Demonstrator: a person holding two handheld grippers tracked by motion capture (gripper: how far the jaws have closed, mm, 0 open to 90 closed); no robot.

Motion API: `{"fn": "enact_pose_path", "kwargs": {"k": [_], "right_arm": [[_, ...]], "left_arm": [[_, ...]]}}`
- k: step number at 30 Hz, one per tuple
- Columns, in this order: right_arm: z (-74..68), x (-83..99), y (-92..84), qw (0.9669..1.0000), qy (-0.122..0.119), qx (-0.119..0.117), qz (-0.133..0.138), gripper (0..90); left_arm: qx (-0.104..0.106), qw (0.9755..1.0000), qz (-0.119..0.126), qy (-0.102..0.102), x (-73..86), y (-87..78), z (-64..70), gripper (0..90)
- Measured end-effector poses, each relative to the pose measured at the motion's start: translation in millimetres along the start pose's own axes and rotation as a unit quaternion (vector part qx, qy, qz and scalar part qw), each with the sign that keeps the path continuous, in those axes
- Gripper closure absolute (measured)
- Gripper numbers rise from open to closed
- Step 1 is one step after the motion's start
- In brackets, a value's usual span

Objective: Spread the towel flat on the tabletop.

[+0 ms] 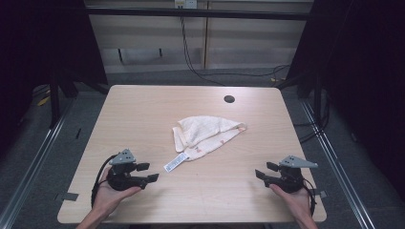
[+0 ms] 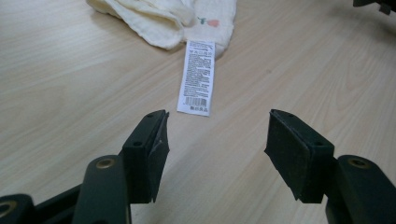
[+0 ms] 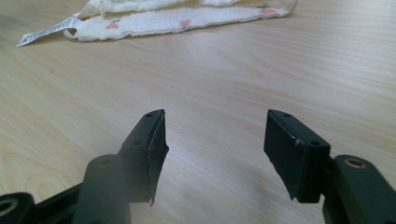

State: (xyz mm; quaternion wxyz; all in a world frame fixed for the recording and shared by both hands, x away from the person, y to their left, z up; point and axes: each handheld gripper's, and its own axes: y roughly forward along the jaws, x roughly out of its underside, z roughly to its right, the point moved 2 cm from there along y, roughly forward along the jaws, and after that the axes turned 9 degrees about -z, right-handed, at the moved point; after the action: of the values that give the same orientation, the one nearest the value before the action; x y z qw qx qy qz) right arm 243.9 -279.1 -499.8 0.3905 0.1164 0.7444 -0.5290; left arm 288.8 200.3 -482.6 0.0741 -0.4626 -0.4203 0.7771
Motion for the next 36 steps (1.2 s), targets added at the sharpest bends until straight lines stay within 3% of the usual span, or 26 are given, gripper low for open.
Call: {"fn": "enact_pose_path", "kwargs": {"k": [6, 14, 17, 22, 23, 25, 32, 34, 35, 36], "right_arm": [[-7.6, -3.7, 3.9, 0.9997, -0.01, -0.019, -0.01, 40.4], [-14.1, -10.3, 6.6, 0.9987, -0.027, -0.041, -0.015, 45.7], [-18.0, -15.9, 6.6, 0.9975, -0.034, -0.061, -0.015, 47.1], [-22.2, -23.3, 9.0, 0.9959, -0.05, -0.073, -0.019, 51.0], [-26.1, -29.3, 11.0, 0.9938, -0.062, -0.09, -0.02, 53.7], [-28.3, -36.2, 12.1, 0.9924, -0.072, -0.098, -0.016, 54.3], [-30.6, -63.8, 25.2, 0.9919, -0.067, -0.107, -0.005, 45.5], [-36.2, -73.4, 29.3, 0.9905, -0.072, -0.117, -0.004, 43.7], [-45.9, -84.0, 32.1, 0.9887, -0.101, -0.111, -0.005, 42.5], [-48.1, -87.3, 33.2, 0.9882, -0.103, -0.113, -0.004, 42.6]], "left_arm": [[0.004, 1.0, 0.001, 0.008, 0.0, -0.9, 1.9, 37.2], [-0.009, 0.9999, 0.009, -0.007, 0.8, -6.0, -8.7, 38.3], [0.007, 0.9999, 0.012, 0.002, 2.1, -9.6, -9.3, 46.6], [0.01, 0.9998, 0.013, 0.015, 3.4, -11.9, -3.7, 48.2], [0.011, 0.9996, 0.019, 0.018, 3.2, -13.7, -1.3, 48.2], [0.011, 0.9995, 0.024, 0.02, 2.6, -14.7, -0.1, 47.8], [0.003, 0.9994, 0.033, 0.012, -1.7, -14.0, -3.3, 37.6], [0.005, 0.9993, 0.036, 0.012, -3.2, -13.1, -3.1, 34.6], [-0.003, 0.9993, 0.037, 0.011, -4.3, -12.0, -3.3, 33.3], [-0.005, 0.9993, 0.034, 0.011, -4.8, -11.1, -3.2, 32.5]]}}
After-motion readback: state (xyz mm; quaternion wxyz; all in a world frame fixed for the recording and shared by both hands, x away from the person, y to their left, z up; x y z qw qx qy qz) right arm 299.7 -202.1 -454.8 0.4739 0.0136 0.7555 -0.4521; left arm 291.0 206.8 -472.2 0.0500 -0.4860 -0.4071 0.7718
